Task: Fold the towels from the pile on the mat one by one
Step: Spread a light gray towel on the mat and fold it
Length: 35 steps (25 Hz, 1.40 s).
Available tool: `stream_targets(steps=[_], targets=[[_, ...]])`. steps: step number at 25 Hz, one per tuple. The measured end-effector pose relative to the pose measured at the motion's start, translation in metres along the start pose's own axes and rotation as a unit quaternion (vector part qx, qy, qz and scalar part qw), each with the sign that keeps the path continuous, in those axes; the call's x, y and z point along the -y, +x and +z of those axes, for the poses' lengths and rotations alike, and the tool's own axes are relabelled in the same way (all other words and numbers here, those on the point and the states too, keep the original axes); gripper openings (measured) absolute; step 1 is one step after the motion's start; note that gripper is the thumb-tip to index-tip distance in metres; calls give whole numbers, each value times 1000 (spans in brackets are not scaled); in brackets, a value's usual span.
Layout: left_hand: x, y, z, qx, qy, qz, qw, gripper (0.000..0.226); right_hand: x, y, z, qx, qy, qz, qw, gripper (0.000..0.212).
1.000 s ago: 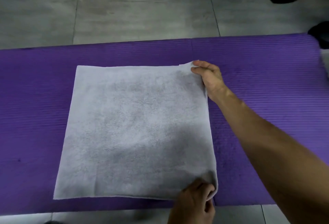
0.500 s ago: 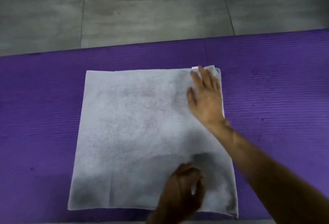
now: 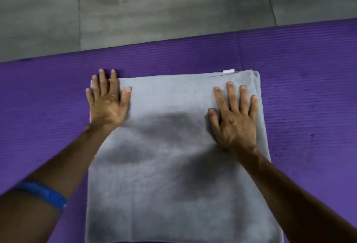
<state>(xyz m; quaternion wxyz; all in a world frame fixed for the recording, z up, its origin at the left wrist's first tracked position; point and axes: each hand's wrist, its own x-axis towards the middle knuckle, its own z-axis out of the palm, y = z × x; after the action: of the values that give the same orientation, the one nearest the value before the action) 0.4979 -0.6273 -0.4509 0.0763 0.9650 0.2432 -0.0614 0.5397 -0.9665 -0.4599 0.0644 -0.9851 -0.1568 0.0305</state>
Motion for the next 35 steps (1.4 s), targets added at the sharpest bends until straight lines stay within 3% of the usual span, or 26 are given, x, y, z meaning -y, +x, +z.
stream_targets(steps=[3,4,8,12,13,15,18,20,22,24,26,29,32,34,35], targets=[[4,-68,17,-30,-14,108,994,66,-1,0,2,1,13,-9,1000,64],[16,-82,21,-32,-3,110,993,65,-2,-1,3,-2,13,-10,1000,64],[53,-86,9,-73,-20,-102,992,70,0,0,-3,34,16,-7,999,65],[37,-187,16,-18,-22,119,992,65,2,-1,-11,73,4,11,997,67],[45,-220,21,-4,-12,131,991,64,1,-1,-11,87,-2,12,996,68],[76,-268,28,-2,4,81,997,64,-1,3,-15,128,-15,6,992,72],[104,-290,19,16,41,44,998,64,-1,3,-27,159,2,5,987,75],[94,-294,14,11,21,18,1000,64,13,-21,-31,68,19,-30,997,73],[88,-314,25,9,-1,50,999,63,38,-75,-25,21,50,-129,990,65],[89,-341,34,27,4,107,994,59,46,-153,-12,28,39,-245,968,58],[100,-352,37,41,2,107,993,57,22,-208,-8,66,6,-264,962,57],[97,-345,27,29,-55,66,996,54,-27,-242,-15,69,-1,-127,989,55],[84,-326,18,-45,-138,8,989,41,-45,-254,-25,37,84,64,994,62],[73,-319,14,-85,-194,-104,972,39,-40,-248,-40,1,239,229,944,62],[71,-318,13,-79,-228,-181,953,47,-38,-242,-47,3,333,305,892,57]])
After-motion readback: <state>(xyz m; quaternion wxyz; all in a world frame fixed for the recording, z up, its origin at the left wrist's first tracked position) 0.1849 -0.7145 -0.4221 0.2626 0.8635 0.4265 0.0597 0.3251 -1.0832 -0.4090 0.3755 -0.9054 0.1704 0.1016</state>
